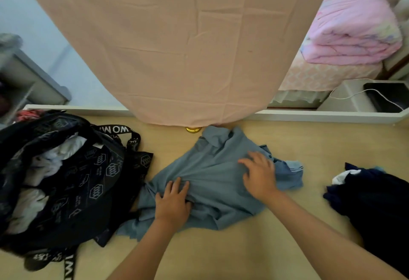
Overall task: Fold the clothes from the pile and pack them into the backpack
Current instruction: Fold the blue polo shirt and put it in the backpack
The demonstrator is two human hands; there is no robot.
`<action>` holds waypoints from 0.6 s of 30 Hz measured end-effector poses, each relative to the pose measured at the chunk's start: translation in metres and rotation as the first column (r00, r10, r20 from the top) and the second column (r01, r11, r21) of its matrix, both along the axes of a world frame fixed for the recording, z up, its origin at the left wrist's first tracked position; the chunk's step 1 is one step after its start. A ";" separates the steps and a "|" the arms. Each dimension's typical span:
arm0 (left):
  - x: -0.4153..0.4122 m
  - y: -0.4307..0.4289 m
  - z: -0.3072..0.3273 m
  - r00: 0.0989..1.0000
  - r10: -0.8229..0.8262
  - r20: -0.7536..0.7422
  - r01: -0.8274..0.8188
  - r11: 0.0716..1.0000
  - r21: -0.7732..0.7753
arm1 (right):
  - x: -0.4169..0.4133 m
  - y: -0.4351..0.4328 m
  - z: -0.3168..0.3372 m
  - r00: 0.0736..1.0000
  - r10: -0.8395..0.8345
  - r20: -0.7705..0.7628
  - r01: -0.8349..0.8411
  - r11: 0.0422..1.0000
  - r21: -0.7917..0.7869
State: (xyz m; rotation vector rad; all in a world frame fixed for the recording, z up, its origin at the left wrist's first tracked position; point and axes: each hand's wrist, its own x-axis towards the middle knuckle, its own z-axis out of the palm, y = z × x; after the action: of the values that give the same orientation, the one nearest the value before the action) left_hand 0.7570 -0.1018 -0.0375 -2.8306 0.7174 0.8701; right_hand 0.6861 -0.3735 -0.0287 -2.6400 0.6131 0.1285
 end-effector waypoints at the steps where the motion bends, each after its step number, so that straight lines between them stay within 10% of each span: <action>1: 0.006 0.003 0.004 1.000 0.028 0.003 -0.028 0.999 0.034 | -0.002 -0.006 -0.002 0.993 -0.045 -0.113 0.039 0.998 -0.051; 4: 0.023 0.008 0.011 0.994 0.100 -0.043 -0.095 0.990 0.106 | -0.008 -0.005 -0.001 0.910 -0.070 -0.408 0.065 0.998 -0.026; 7: 0.025 -0.001 0.021 0.983 0.182 0.004 -0.182 0.982 0.042 | -0.012 0.026 0.005 0.934 -0.015 -0.357 0.068 0.988 0.137; 12: -0.011 -0.015 0.026 0.991 0.128 -0.045 -0.128 0.763 -0.633 | -0.017 0.096 0.015 0.962 0.009 -0.274 0.135 0.855 0.500; 18: -0.033 0.018 -0.003 0.987 -0.155 -0.033 0.134 0.925 -0.356 | -0.034 0.106 0.020 0.958 -0.129 -0.254 0.252 0.802 0.541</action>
State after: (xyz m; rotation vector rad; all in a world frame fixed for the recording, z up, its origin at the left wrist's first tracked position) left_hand 0.7236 -0.0834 -0.0405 -3.0099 1.1857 0.8847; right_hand 0.6521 -0.2677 -0.0083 -1.9811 0.7672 0.4562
